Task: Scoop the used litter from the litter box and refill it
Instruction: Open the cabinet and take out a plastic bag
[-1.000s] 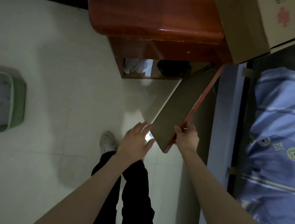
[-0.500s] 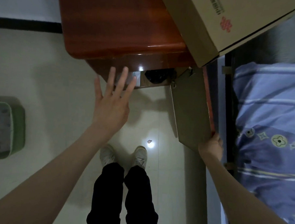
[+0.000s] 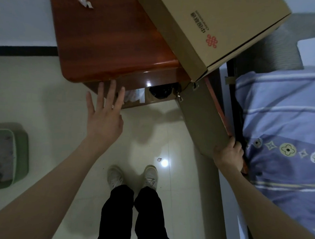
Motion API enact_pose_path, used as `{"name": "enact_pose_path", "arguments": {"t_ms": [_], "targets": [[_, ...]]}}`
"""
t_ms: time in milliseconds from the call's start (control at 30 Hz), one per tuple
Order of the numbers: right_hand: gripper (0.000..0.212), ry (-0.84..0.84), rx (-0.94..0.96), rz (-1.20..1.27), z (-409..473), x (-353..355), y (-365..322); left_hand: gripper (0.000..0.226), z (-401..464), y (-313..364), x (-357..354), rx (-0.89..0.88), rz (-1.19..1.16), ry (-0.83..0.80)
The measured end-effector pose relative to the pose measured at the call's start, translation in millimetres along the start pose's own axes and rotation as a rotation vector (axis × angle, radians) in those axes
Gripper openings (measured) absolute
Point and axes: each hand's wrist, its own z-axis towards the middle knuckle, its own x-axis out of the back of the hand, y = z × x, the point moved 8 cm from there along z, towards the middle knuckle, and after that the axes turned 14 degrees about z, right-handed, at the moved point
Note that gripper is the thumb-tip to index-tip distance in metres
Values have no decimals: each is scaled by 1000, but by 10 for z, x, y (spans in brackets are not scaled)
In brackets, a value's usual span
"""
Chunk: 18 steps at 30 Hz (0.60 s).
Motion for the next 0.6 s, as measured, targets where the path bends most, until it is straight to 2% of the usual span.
{"name": "enact_pose_path", "arguments": {"t_ms": [100, 233, 333, 467, 600], "targets": [[71, 10, 139, -3, -114, -36, -226, 87, -42, 12, -20, -17, -12, -26], [66, -147, 354, -61, -351, -322, -695, 77, -149, 70, -174, -63, -54, -107], [63, -206, 497, -70, -479, -571, -1034, 69, -231, 171, -354, -130, -66, -160], [62, -207, 680, -105, -466, -999, -1380, 65, -282, 244, -770, -158, -112, -195], [61, -200, 761, -88, -203, -1547, -1603, 65, -218, 264, -1469, -149, -140, -268]]}}
